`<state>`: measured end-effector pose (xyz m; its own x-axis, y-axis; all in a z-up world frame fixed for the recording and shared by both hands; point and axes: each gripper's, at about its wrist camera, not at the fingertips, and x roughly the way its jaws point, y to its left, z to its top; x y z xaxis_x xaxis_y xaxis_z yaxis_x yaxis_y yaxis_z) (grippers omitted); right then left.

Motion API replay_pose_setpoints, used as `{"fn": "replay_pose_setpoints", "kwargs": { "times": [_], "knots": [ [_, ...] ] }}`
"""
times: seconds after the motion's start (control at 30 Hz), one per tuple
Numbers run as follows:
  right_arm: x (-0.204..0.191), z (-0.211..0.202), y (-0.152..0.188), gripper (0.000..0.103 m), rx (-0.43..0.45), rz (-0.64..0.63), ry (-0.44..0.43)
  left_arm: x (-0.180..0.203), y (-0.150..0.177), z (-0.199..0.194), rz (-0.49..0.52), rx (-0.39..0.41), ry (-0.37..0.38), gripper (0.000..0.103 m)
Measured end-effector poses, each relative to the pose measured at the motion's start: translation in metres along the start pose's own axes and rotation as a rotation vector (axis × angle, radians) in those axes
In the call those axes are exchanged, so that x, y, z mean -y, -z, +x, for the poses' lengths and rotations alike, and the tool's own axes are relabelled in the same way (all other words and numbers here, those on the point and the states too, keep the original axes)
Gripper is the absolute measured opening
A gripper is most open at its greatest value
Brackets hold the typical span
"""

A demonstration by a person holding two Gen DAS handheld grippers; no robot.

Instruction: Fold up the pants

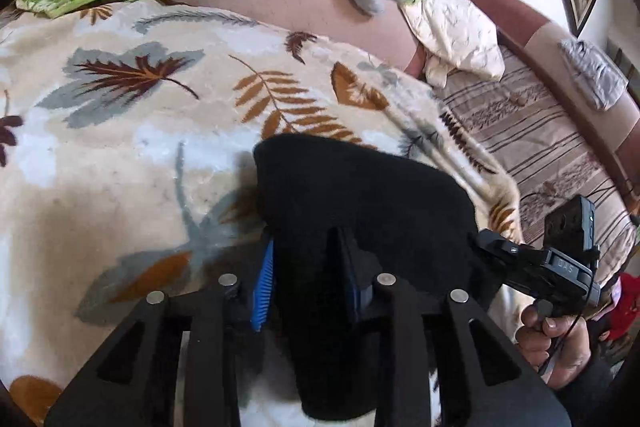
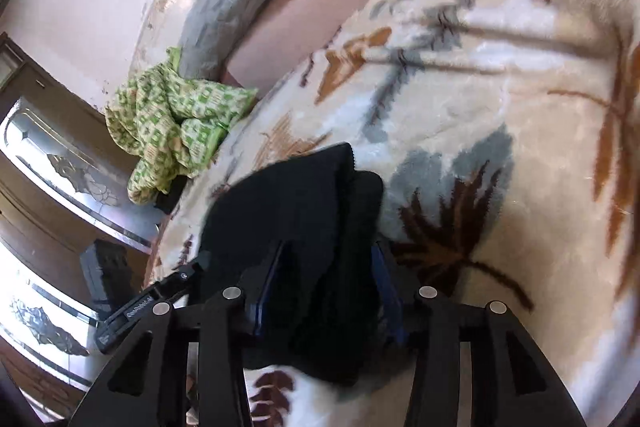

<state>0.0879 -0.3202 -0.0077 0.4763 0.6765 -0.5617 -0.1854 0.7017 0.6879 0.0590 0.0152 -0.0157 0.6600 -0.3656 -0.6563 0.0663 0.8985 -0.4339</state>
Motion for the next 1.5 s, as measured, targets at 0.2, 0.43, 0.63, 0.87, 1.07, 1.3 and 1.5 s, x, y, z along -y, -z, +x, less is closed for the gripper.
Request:
{"fn": "replay_pose_setpoints", "kwargs": {
  "times": [0.2, 0.43, 0.63, 0.87, 1.07, 1.3, 1.5],
  "knots": [
    [-0.079, -0.042, 0.024, 0.046, 0.154, -0.429, 0.218, 0.023, 0.015, -0.055, 0.074, 0.168, 0.067, 0.026],
    [-0.097, 0.014, 0.059, 0.031, -0.089, -0.652, 0.368, 0.042, 0.047, -0.009, 0.150, 0.031, 0.064, 0.027],
    [-0.084, 0.011, 0.059, 0.032, -0.078, -0.605, 0.321, 0.054, 0.042, -0.010, 0.167, 0.026, 0.062, 0.044],
    [-0.099, -0.014, 0.031, 0.036, 0.111, -0.553, 0.277, 0.066, -0.014, -0.011, 0.229, 0.110, -0.021, 0.054],
    [-0.098, 0.033, 0.007, 0.033, 0.095, -0.594, 0.356, 0.052, -0.036, 0.033, 0.154, 0.006, -0.100, 0.054],
    [-0.074, 0.054, 0.012, 0.035, 0.037, -0.498, 0.381, 0.055, -0.017, 0.061, 0.174, -0.014, -0.206, 0.060],
    [-0.078, 0.056, 0.015, 0.035, 0.055, -0.524, 0.405, 0.056, -0.015, 0.060, 0.182, 0.004, -0.217, 0.061]
  ]
}}
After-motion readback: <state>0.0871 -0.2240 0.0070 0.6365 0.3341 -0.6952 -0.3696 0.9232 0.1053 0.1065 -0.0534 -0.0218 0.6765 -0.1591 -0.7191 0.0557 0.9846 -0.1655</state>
